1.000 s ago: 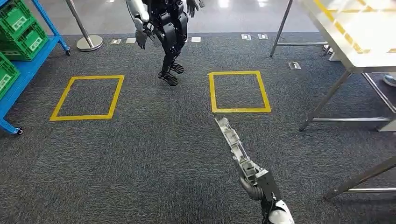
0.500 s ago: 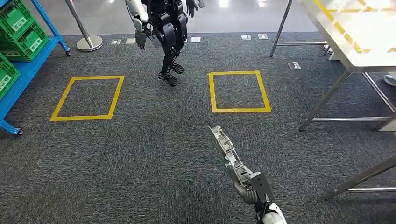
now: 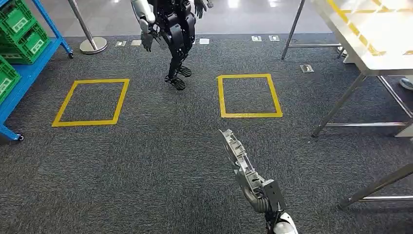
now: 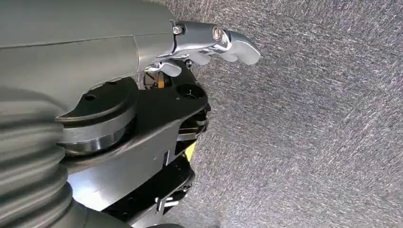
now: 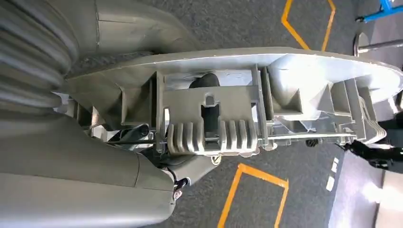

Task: Take the parts from the cabinet and place them on the table.

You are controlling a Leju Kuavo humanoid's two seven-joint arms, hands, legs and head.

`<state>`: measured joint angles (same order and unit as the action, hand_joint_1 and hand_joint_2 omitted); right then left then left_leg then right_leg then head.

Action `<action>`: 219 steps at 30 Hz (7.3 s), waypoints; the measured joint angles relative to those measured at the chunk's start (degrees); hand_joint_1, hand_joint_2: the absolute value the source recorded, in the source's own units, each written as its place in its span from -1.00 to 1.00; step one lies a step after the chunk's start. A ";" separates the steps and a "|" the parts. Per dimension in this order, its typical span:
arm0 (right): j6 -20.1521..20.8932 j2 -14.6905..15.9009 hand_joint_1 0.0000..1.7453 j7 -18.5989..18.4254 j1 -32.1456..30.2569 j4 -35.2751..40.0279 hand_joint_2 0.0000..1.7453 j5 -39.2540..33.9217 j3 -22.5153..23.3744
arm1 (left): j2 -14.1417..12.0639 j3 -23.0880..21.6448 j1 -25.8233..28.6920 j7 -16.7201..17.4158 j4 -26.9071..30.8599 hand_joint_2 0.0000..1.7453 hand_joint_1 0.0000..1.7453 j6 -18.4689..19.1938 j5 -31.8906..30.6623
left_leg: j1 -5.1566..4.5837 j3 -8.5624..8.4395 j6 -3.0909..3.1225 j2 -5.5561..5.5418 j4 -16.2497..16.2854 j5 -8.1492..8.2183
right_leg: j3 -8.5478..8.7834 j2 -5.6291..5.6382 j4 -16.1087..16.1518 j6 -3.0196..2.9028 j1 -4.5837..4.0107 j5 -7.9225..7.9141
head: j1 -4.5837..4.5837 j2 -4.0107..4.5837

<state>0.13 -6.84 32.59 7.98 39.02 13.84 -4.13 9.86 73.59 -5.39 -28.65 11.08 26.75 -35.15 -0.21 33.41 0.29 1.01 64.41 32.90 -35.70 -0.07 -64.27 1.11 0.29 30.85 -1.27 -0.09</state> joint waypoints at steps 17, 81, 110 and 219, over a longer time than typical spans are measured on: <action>0.02 -0.17 1.00 0.13 -0.02 1.20 1.00 -0.20 0.15 | 0.07 0.00 -0.12 -0.15 0.00 1.00 -1.00 0.02 1.05 | 0.00 -0.01 0.00 0.00 0.00 0.00 | 0.01 0.00 0.01 0.00 0.00 0.00 | 0.00 0.00; 1.55 -1.05 1.00 0.79 -1.14 12.22 1.00 -7.21 1.59 | -0.48 -1.25 -0.25 2.08 0.00 1.00 -1.00 -4.46 -1.60 | 0.00 -0.07 0.00 0.01 -0.06 0.00 | 0.05 0.02 0.08 0.00 0.00 -0.01 | 0.00 0.00; -0.35 -0.74 1.00 1.75 -2.04 18.01 1.00 -0.73 0.83 | -0.37 -1.25 -1.05 0.52 0.02 1.00 -1.00 -4.59 -0.24 | 0.00 -0.08 0.00 0.00 -0.12 -0.01 | 0.09 0.03 0.15 -0.01 0.00 -0.03 | 0.00 0.00; -2.71 0.77 1.00 0.37 -8.31 30.25 1.00 7.19 -5.71 | -1.03 -1.14 0.19 0.28 0.09 1.00 -1.00 -3.58 -0.37 | -0.04 0.45 0.14 0.00 0.78 0.56 | -0.40 0.03 -0.67 0.20 -0.01 0.49 | 0.00 0.00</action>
<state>-2.58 -6.08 32.96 -0.32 69.26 21.03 -9.84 8.83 72.46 -5.19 -28.37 11.17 23.17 -35.52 -0.25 33.87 0.43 1.01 65.19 33.46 -36.10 -0.04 -64.94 1.31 0.28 31.33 -1.27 -0.09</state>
